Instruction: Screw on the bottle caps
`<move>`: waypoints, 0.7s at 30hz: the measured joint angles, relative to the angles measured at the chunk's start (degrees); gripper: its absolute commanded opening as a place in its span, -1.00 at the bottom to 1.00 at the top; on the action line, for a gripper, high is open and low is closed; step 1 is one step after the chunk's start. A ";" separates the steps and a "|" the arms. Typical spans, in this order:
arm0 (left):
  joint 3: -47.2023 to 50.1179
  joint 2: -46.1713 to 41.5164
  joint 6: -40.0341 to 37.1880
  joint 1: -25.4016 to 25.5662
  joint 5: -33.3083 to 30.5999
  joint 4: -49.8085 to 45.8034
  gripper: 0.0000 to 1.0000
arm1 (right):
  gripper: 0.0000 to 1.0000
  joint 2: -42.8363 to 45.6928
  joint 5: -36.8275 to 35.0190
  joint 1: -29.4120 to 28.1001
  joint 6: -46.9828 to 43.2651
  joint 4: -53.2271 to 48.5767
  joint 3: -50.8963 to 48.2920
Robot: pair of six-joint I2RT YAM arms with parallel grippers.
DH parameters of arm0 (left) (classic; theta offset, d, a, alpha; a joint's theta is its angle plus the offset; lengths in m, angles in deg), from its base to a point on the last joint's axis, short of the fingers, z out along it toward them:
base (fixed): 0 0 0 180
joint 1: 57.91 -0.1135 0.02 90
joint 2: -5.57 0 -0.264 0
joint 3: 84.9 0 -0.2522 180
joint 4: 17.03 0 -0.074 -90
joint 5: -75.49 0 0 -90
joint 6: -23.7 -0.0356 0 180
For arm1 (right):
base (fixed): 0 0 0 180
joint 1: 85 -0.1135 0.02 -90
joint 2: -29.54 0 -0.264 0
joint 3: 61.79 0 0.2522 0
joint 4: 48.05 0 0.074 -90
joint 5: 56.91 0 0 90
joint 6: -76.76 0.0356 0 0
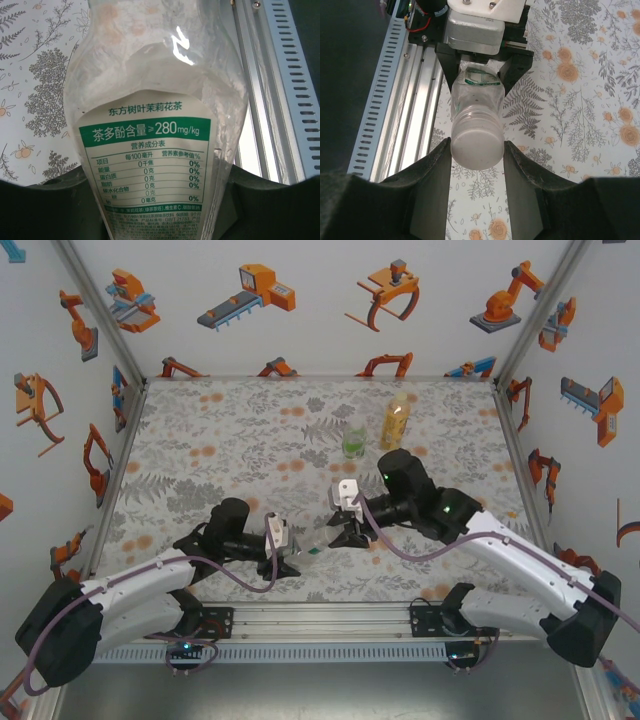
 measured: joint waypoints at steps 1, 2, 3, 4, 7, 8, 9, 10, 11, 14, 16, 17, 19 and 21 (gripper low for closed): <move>0.00 0.00 -0.02 0.00 0.00 0.00 -1.00 | -0.64 -0.57 0.26 0.00 -0.48 -0.76 0.66; -0.02 0.00 0.00 0.00 0.00 0.00 -1.00 | -0.64 -1.11 0.48 0.00 -1.03 -1.42 1.25; -0.02 0.00 0.00 0.00 0.00 0.00 -1.00 | -0.64 -1.62 0.79 0.02 -1.62 -2.27 1.88; -0.02 0.00 -0.02 0.00 0.02 -0.02 -1.00 | -0.64 -1.88 0.96 0.02 -1.97 -2.67 2.19; -0.04 0.00 -0.04 0.07 0.04 -0.17 -1.00 | -0.64 -2.54 1.40 0.02 -3.39 -3.85 2.91; -0.07 0.00 -0.04 0.11 0.04 -0.20 -1.00 | -0.64 -2.64 1.51 0.02 -3.78 -4.13 3.02; -0.07 0.00 -0.02 0.11 0.04 -0.24 -1.00 | -0.64 -2.78 1.57 0.00 -4.22 -4.37 3.19; -0.11 0.00 -0.04 0.13 0.04 -0.26 -1.00 | -0.64 -2.89 1.62 0.00 -4.52 -4.63 3.37; -0.15 0.00 -0.04 0.17 0.07 -0.26 -1.00 | -0.64 -2.99 1.75 0.00 -4.87 -4.94 3.61; -0.24 0.00 -0.04 0.35 0.11 -0.37 -1.00 | -0.65 -3.06 1.97 -0.11 -5.88 -5.62 3.87; -0.24 0.00 -0.04 0.37 0.24 -0.39 -1.00 | -0.65 -3.19 2.16 -0.22 -6.34 -5.88 4.07; -0.24 0.02 -0.04 0.37 0.24 -0.42 -1.00 | -0.65 -3.26 2.16 -0.22 -6.51 -6.01 4.15; -0.24 0.02 -0.07 0.37 0.24 -0.55 -1.00 | -0.66 -3.50 2.14 -0.39 -7.04 -6.36 4.35; -0.24 0.11 -0.09 0.37 0.28 -0.76 -1.00 | -0.66 -3.80 1.88 -0.68 -7.74 -6.86 4.61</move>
